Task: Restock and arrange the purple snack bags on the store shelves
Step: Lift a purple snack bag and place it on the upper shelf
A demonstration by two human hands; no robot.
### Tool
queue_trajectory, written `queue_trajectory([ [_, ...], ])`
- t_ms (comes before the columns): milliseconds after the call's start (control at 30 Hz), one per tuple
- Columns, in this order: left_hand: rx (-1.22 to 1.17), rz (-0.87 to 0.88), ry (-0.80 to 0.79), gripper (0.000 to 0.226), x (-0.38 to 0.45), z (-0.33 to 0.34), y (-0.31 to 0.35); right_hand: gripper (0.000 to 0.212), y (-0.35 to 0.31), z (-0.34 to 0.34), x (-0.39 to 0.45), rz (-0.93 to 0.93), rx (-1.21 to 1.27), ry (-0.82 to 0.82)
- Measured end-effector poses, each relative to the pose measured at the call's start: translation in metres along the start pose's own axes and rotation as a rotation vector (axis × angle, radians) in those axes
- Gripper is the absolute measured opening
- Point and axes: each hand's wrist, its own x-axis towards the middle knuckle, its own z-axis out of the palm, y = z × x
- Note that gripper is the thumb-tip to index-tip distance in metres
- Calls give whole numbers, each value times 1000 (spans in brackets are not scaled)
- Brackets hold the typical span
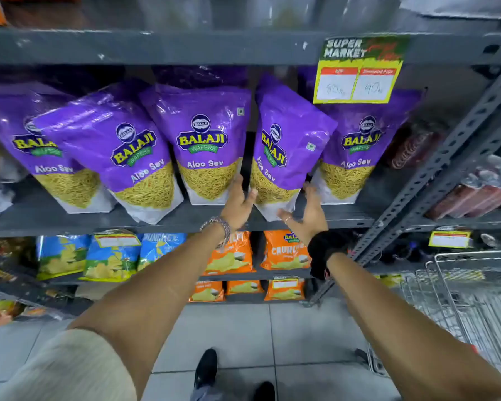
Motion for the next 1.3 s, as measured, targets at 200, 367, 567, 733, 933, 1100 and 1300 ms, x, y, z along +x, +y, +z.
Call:
queue_trajectory([
  [200, 81, -146, -96, 62, 27, -4, -7, 90, -11, 15, 24, 131, 137, 21],
  [367, -79, -206, -88, 64, 24, -4, -4, 72, -7, 14, 30, 165, 73, 48],
  [567, -15, -158, -19, 55, -13, -6, 5, 67, -6, -1, -1, 152, 53, 26],
  [733, -41, -123, -218, 107, -44, -23, 13, 73, -9, -14, -40, 143, 70, -45],
  [933, -135, 5, -162, 105, -90, -72, 38, 42, -55, -31, -64, 1, 123, -188],
  [1100, -234, 260, 94, 94, -115, -129, 92, 41, -161, -60, -73, -218, 193, -233],
  [1300, -249, 449, 325, 79, -109, -192, 193, 47, -274, -97, -59, -470, 370, -105],
])
